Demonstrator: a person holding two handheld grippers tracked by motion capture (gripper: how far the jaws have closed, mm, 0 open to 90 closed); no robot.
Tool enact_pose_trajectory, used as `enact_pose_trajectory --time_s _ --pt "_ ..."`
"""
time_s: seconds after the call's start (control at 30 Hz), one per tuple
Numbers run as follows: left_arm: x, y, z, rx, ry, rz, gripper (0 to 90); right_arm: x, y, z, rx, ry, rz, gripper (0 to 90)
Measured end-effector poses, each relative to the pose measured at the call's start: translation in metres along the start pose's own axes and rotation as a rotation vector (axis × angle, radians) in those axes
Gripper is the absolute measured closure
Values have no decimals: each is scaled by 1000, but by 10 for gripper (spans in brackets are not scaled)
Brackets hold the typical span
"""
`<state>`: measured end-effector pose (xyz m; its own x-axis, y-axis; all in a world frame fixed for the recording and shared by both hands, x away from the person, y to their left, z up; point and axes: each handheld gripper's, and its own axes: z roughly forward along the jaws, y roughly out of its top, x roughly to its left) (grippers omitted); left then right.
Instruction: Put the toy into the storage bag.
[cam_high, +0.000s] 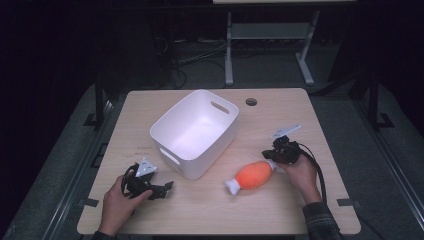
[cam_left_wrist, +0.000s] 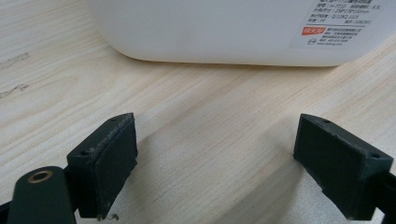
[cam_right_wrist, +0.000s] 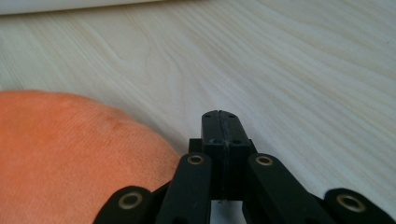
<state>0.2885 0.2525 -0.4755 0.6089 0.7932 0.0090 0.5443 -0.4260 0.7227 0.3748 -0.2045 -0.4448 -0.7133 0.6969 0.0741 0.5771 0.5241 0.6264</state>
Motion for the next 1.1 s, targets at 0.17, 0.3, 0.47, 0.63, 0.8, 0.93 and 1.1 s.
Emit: enact_pose_trajectory --time_s 0.17,0.3,0.47,0.63,0.8,0.93,1.1 --pt "0 0 0 0 0 1 126 2 -4 -4 6 0 3 898" --pt "0 0 0 0 0 0 126 7 -9 -10 12 1 0 898" --pt "0 0 0 0 0 0 126 12 -17 -15 24 6 0 898" --pt "0 0 0 0 0 0 126 15 -24 -22 15 12 9 898" --pt "0 0 0 0 0 0 126 18 -31 -29 6 21 23 897" --pt "0 0 0 0 0 0 126 18 -33 -33 -4 26 27 898" --pt "0 0 0 0 0 1 126 23 -38 -36 -2 31 20 898"
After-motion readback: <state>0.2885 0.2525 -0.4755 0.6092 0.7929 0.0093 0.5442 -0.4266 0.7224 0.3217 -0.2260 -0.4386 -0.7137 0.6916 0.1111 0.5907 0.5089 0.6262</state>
